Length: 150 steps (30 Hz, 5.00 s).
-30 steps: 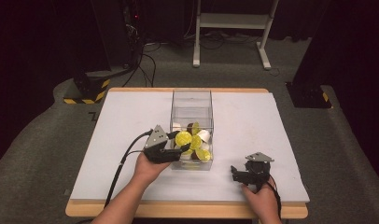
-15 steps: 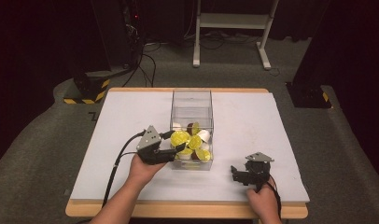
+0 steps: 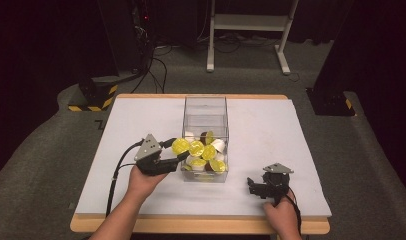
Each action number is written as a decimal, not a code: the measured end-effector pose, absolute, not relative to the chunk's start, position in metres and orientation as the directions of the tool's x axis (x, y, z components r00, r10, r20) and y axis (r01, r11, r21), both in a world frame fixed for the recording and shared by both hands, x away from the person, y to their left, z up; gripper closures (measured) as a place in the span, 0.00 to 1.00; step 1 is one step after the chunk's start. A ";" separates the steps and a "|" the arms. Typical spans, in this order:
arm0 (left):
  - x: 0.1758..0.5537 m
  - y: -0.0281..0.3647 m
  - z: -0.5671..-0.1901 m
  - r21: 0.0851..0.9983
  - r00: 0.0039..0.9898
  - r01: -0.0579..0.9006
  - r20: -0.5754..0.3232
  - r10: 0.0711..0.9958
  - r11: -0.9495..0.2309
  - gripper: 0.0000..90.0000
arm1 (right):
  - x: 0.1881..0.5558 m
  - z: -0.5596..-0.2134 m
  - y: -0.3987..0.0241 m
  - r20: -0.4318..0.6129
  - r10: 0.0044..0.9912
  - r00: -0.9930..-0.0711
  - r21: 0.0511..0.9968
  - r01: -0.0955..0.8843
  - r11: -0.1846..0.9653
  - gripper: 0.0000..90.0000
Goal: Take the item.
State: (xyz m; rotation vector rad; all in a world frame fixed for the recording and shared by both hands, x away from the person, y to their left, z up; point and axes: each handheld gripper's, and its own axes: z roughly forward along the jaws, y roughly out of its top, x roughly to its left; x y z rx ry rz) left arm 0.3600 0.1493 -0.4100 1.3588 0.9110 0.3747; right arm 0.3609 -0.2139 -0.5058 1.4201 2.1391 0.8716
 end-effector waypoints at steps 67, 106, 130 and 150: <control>0.463 0.243 -0.471 0.887 0.277 0.410 -0.341 0.898 0.210 0.42 | 0.361 -0.506 -0.214 -0.008 0.923 -0.386 0.703 0.654 0.279 0.09; 0.475 0.239 -0.489 0.848 0.216 0.480 -0.365 0.906 0.227 0.26 | 0.361 -0.506 -0.214 -0.008 0.923 -0.385 0.703 0.654 0.279 0.09; 0.423 0.245 -0.493 0.835 0.252 0.502 -0.390 0.886 0.225 0.25 | 0.361 -0.506 -0.214 -0.008 0.923 -0.385 0.703 0.654 0.279 0.09; 0.356 0.242 -0.505 0.834 0.333 0.536 -0.352 0.875 0.131 0.25 | 0.361 -0.506 -0.214 -0.009 0.923 -0.385 0.703 0.654 0.279 0.09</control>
